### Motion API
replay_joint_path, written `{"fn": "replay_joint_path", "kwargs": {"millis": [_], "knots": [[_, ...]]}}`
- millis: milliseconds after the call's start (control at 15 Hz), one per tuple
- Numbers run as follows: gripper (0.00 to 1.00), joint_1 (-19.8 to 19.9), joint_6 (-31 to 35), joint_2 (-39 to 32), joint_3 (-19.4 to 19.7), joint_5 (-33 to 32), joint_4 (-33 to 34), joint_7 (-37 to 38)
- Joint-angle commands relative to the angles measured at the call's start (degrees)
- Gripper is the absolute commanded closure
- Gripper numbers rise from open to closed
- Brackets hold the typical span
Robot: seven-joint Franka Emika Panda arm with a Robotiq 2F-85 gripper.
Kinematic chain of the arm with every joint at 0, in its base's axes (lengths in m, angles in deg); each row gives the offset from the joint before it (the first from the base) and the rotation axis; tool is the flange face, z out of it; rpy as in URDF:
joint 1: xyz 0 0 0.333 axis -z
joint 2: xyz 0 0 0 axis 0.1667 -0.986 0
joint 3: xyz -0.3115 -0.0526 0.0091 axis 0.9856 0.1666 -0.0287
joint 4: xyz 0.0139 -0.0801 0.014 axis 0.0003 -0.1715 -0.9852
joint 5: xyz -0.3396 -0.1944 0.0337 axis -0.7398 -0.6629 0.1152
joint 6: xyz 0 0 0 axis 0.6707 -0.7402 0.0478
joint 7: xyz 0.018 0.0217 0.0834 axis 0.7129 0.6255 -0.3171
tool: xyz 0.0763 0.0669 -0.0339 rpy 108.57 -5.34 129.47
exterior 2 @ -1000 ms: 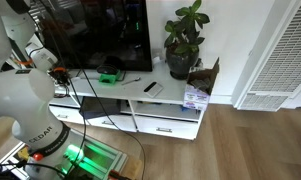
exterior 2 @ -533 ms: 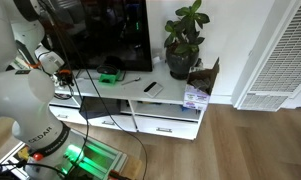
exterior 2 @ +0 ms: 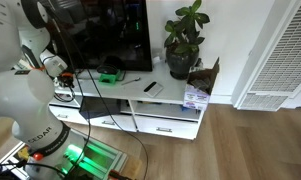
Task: Move the plastic lid to the left
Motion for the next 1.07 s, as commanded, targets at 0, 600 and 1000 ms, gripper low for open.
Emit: {"fn": "replay_joint_path", "kwargs": {"millis": [0,600,1000], "knots": [[0.99,0.3,1.7,-2.7,0.2,-0.7,3.1,0.6],[0.36,2.2,2.0,2.8,-1.8,0.8,-0.9,1.5],[0.0,6.1,-6.9,13.2,-5.2,11.5,-9.3,8.0]]}}
